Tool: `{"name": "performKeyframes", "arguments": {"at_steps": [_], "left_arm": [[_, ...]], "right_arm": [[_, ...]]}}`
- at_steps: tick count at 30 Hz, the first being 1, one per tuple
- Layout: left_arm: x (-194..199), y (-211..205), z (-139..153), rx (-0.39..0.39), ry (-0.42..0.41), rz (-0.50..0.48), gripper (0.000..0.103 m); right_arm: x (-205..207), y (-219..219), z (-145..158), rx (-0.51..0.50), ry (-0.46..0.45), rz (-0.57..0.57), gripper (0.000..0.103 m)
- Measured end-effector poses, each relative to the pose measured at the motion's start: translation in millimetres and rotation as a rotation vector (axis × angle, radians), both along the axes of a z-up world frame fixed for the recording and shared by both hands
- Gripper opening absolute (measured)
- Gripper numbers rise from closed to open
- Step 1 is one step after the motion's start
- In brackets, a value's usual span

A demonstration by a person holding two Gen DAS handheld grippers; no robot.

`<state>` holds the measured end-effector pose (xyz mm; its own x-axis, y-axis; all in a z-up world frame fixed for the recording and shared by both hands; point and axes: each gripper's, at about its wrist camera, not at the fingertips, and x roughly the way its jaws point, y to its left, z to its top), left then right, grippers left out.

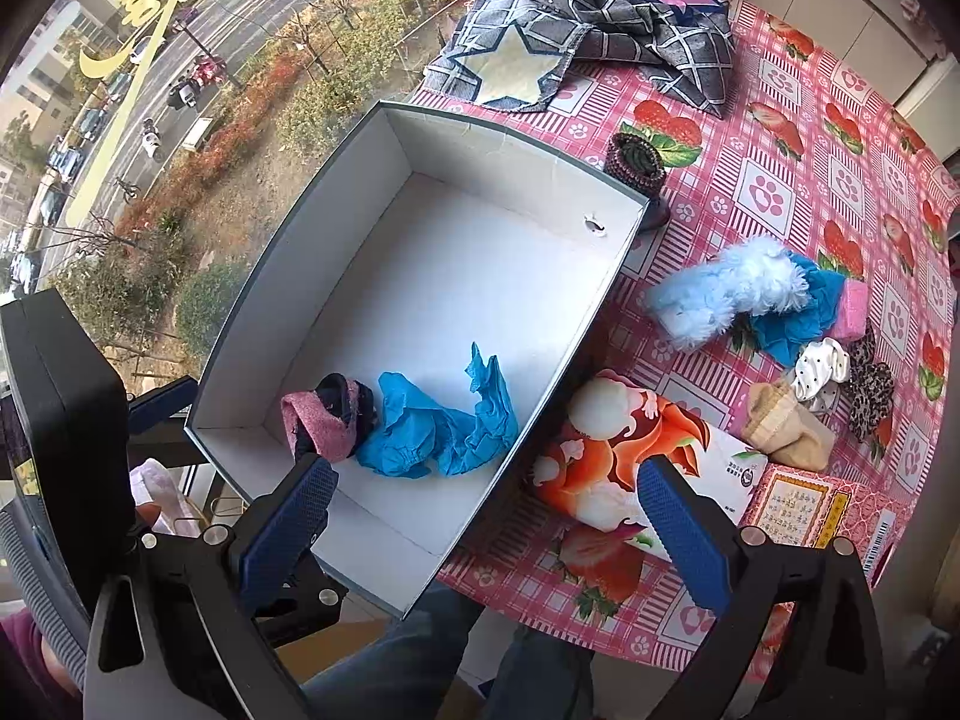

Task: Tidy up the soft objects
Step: 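Withdraw both grippers from the box back toward the table items, then grasp the light blue fluffy toy with the left gripper while the right grasps the leopard-print cloth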

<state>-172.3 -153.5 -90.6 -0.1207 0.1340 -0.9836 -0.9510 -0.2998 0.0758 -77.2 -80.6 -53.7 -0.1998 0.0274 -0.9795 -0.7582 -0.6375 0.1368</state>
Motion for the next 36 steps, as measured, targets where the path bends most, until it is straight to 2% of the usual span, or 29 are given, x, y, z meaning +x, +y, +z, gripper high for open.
{"name": "performKeyframes", "arguments": {"at_steps": [9,14,19,23,27,31,36], "left_arm": [[19,44,24,0.042,-0.057,-0.059,0.103],[45,80,36,0.057,-0.098,-0.126,0.103],[81,128,36,0.05,-0.079,-0.22,0.103],[111,167,27,0.028,-0.075,-0.298,0.103],[139,202,0,-0.035,-0.039,-0.379,0.103],[154,225,-31,-0.109,0.0,-0.417,0.103],[163,246,-62,-0.184,0.015,-0.426,0.103]], "right_arm": [[52,44,29,-0.006,0.061,-0.132,0.102],[111,83,48,-0.033,0.106,-0.27,0.102],[188,127,52,-0.046,0.117,-0.446,0.102],[245,153,33,-0.076,0.091,-0.564,0.102],[286,172,4,-0.123,0.06,-0.635,0.102],[308,188,-30,-0.169,0.035,-0.669,0.102],[317,213,-73,-0.212,0.005,-0.688,0.102]]}}
